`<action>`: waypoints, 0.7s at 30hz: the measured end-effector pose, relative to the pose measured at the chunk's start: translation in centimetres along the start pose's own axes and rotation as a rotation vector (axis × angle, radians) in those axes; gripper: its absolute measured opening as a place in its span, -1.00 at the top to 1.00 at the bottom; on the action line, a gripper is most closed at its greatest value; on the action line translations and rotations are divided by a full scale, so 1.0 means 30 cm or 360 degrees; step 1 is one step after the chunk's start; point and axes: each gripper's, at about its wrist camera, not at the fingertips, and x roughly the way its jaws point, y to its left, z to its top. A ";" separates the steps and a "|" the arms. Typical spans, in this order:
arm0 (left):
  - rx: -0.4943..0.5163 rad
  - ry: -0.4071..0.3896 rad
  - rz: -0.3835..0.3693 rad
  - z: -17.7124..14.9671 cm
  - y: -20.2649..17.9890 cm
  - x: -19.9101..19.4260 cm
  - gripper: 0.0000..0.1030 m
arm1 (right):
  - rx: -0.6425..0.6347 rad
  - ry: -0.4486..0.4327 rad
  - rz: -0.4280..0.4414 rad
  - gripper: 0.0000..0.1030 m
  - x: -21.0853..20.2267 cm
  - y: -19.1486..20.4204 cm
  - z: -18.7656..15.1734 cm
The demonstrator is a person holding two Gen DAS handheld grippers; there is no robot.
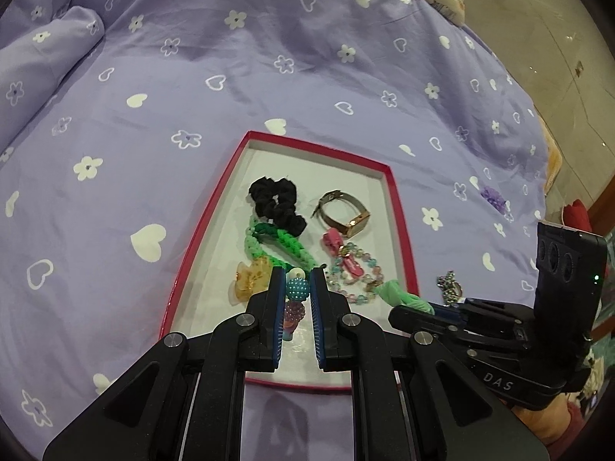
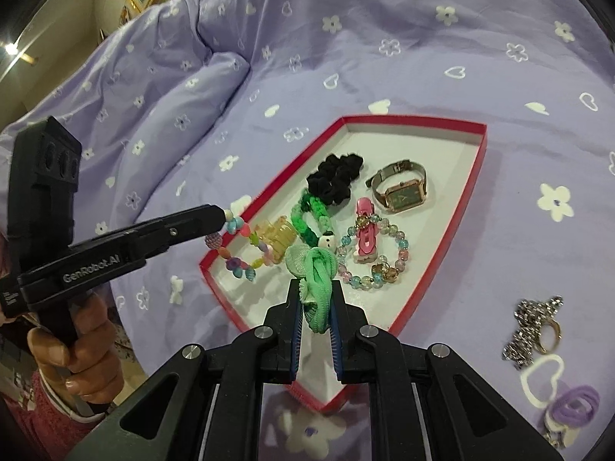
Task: Organize jewelry
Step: 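Carry the keychain and green hair tie over the red tray, then lower both items into the tray and open both tools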
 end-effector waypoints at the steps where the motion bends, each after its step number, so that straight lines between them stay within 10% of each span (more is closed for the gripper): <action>1: -0.0005 0.0011 0.0011 -0.001 0.009 0.014 0.79 | 0.0001 0.0017 -0.0010 0.76 0.015 -0.004 0.001; 21: -0.0075 0.0150 0.0155 -0.041 0.114 0.155 0.77 | -0.0046 0.0114 -0.0085 0.60 0.089 -0.016 -0.004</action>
